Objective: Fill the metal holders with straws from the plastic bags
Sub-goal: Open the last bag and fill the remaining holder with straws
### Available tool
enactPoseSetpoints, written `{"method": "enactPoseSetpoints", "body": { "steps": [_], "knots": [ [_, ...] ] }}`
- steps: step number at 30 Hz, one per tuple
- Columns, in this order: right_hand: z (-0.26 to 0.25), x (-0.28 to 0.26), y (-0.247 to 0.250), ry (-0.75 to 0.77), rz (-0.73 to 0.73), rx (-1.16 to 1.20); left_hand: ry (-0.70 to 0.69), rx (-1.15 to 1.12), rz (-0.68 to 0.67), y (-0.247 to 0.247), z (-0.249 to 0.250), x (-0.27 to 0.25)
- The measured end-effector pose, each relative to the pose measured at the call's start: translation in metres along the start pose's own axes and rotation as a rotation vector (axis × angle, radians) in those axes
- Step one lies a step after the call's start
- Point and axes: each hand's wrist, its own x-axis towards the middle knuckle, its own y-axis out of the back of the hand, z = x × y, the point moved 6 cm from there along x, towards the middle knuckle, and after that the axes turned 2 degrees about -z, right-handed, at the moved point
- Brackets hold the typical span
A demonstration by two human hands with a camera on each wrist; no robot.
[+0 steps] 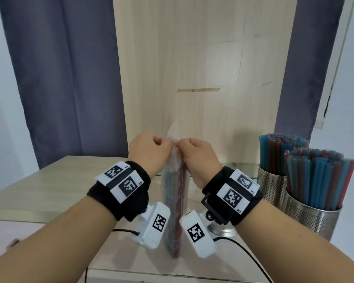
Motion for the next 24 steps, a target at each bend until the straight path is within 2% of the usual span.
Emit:
{"method": "enactPoseSetpoints", "body": {
  "steps": [3,6,9,15,19,24],
  "knots": [
    [0.004,-0.001,0.002,-0.106,0.020,0.280,0.084,-0.171,-0.018,-0.005,-0.012,0.003],
    [-0.005,-0.004,-0.001,-0.168,-0.074,0.396,0.128,-0.233,-0.031,-0.006,-0.014,0.003],
    [-0.014,-0.001,-0.003,-0.157,-0.106,0.291,0.129,-0.275,-0.016,-0.006,-0.013,0.008],
    [-0.017,0.007,0.002,-0.097,-0.057,0.079,0.153,-0.215,-0.165,-0.008,-0.010,0.016],
    [-0.019,0.013,0.002,-0.085,-0.081,-0.070,0.152,-0.170,-0.194,-0.011,-0.009,0.018],
    [-0.013,0.015,0.001,-0.111,-0.110,-0.051,0.097,-0.158,-0.143,-0.014,-0.008,0.020]
  ]
}}
